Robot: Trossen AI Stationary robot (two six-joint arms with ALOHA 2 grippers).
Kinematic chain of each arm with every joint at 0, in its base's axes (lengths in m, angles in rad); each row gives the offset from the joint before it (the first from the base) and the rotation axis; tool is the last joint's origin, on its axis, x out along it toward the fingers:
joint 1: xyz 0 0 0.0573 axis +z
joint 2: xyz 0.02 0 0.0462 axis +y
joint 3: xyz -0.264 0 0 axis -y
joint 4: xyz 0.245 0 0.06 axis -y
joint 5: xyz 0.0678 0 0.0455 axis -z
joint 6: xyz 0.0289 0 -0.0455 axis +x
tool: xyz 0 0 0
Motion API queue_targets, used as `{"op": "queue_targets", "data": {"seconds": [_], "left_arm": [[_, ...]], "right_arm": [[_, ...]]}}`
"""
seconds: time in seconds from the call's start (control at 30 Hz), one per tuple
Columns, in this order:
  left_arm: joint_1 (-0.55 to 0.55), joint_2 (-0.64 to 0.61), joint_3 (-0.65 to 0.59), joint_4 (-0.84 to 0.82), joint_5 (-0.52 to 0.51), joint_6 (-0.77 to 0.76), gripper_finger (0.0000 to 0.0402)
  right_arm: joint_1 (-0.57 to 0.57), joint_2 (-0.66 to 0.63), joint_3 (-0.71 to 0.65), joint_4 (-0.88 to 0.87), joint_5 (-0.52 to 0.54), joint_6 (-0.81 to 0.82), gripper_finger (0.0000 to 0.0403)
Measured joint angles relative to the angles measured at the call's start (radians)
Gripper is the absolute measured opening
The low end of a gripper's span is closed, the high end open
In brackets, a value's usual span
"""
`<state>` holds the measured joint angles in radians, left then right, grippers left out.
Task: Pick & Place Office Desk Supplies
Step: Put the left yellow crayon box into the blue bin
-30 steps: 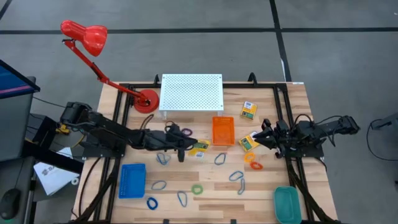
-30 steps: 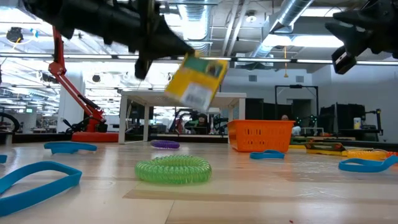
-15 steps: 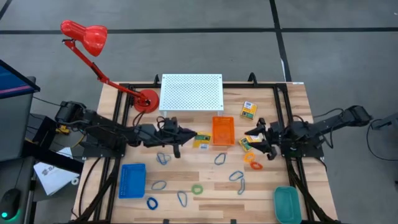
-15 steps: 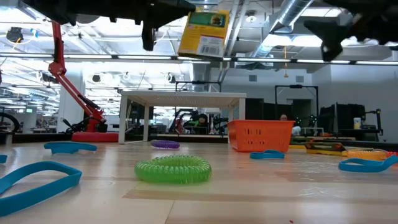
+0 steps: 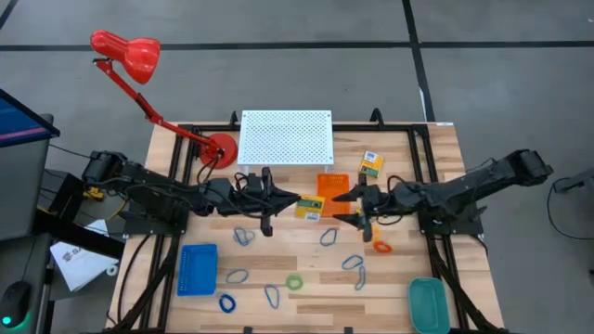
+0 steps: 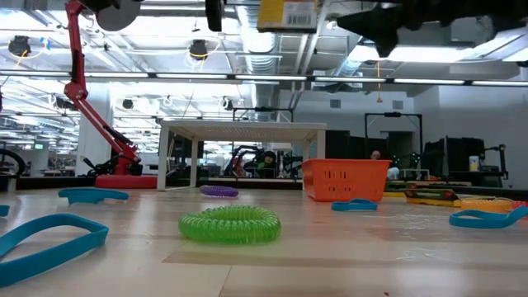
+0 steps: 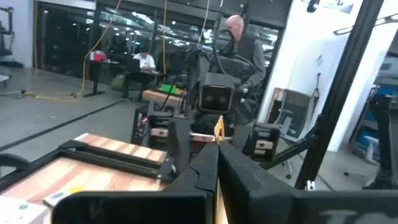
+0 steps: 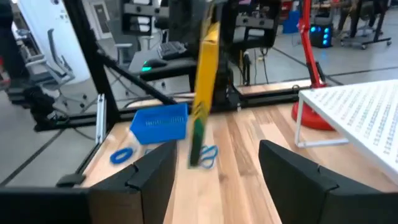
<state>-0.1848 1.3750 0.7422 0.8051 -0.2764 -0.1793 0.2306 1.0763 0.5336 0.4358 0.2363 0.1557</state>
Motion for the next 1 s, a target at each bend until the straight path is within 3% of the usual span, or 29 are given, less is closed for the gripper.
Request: {"op": "queue_targets", "data": {"seconds": [0.37,0.87,1.0], "left_arm": [[0.0,0.0,0.001,0.006,0.013,0.017,0.0],[0.0,0.0,0.001,0.006,0.013,0.018,0.0],[0.0,0.0,0.001,0.006,0.013,0.023,0.0]], "right_arm": [[-0.053,0.118,0.088,0.088,-0.108,-0.036,0.0221],[-0.088,0.208,0.163,0.09,-0.165,-0.036,0.022],[-0.088,0.208,0.163,0.084,-0.166,-0.035,0.0205]]}}
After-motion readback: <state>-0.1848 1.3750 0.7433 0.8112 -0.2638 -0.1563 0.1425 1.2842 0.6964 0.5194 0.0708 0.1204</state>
